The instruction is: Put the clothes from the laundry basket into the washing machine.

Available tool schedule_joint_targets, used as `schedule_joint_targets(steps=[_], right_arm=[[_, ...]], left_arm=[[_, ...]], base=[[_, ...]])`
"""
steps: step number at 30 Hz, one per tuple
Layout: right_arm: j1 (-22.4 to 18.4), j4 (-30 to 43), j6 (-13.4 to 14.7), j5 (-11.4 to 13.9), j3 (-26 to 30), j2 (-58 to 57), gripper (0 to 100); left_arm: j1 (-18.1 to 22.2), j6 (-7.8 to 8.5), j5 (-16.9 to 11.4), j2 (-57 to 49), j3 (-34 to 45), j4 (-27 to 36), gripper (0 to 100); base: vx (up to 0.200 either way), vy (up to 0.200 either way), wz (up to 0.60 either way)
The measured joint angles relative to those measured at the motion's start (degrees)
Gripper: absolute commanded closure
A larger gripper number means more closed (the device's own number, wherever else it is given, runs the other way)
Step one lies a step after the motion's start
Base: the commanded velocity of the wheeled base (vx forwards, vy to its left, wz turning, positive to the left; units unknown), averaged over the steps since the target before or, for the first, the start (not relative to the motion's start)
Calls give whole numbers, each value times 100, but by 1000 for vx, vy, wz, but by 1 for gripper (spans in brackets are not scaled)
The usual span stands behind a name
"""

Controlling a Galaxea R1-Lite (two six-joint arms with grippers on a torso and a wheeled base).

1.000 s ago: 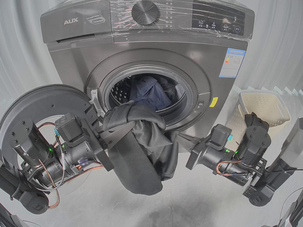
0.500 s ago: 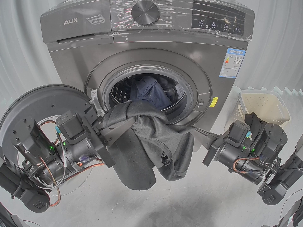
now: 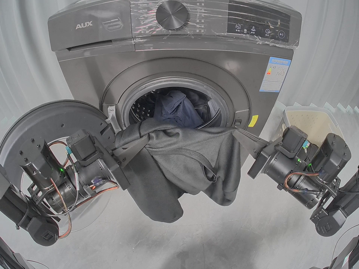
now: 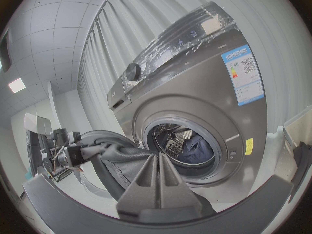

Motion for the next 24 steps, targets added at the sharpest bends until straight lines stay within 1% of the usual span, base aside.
schedule_joint_targets(steps=[4, 9, 15, 22, 23, 24], right_arm=[[0, 2, -5, -11, -110, -99, 100], [0, 0, -11, -50, -269, -165, 100], [2, 13, -22, -145, -400, -236, 100], [57, 32, -20, -145, -190, -182, 100], [68, 24, -18, -148, -165, -160, 0], [84, 21, -18, -148, -112, -134, 0]], left_arm=[[74, 182, 4, 155, -13, -2, 100], [99, 321, 17, 336, -39, 0, 100], [110, 351, 115, 430, -144, -2, 100], [49, 351, 158, 453, -199, -2, 100], [38, 351, 167, 453, -207, -2, 100], [27, 351, 178, 453, -221, 0, 100]], base=[[0, 0, 0], [0, 0, 0], [0, 0, 0], [0, 0, 0], [0, 0, 0], [0, 0, 0]])
